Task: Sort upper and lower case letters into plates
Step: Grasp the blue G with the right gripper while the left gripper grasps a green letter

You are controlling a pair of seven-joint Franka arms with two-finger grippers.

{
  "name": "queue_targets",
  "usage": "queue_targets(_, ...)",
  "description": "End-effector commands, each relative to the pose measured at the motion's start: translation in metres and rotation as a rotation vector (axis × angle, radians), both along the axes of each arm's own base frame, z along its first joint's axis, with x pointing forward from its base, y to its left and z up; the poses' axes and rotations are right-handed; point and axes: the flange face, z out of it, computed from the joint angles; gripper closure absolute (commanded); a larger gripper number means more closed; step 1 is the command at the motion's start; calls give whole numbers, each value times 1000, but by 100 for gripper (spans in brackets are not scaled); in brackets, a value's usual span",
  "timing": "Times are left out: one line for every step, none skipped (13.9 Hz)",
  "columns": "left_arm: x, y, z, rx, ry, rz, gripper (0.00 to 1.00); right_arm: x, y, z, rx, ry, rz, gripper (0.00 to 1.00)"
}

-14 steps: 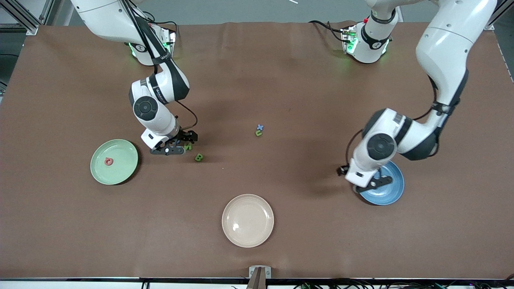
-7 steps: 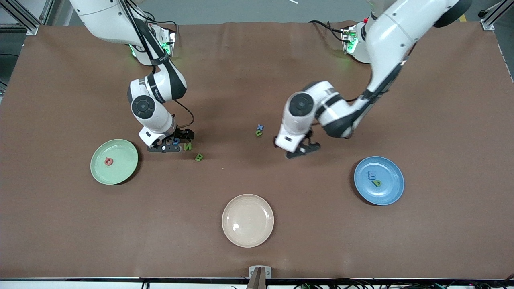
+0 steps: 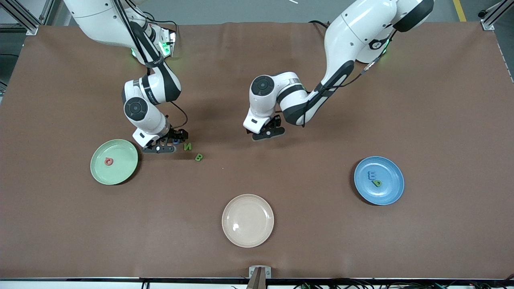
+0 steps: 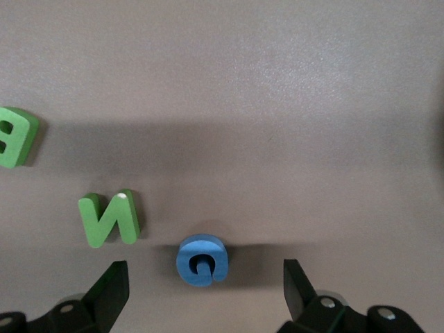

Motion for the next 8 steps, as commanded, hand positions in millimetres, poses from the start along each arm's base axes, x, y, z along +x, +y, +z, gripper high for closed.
queue_targets(10, -4, -9, -7, -6, 14, 22, -10, -3, 8, 12, -15, 11, 16)
queue_targets(10, -6, -8, -10, -9, 12, 23, -11, -3, 7, 11, -12, 12, 21)
queue_targets(9, -7, -8, -10, -10, 5, 24, -12, -2, 6, 11, -11, 15, 24)
queue_targets(8, -8, -8, -9, -11, 1, 24, -12, -2, 4, 10, -13, 15, 25)
queue_targets(7, -8, -10, -8, -9, 1, 25, -12, -2, 2, 9, -10, 15, 27)
queue_targets(6, -8, -12, -7, -6, -2, 28, -13, -1, 0, 9, -8, 17, 29)
queue_targets(3, -11, -13, -6, -4, -10, 32, -14, -1, -2, 7, -4, 17, 29)
queue_targets(2, -11, -13, -6, -4, -13, 37, -15, 0, -4, 6, -1, 20, 30)
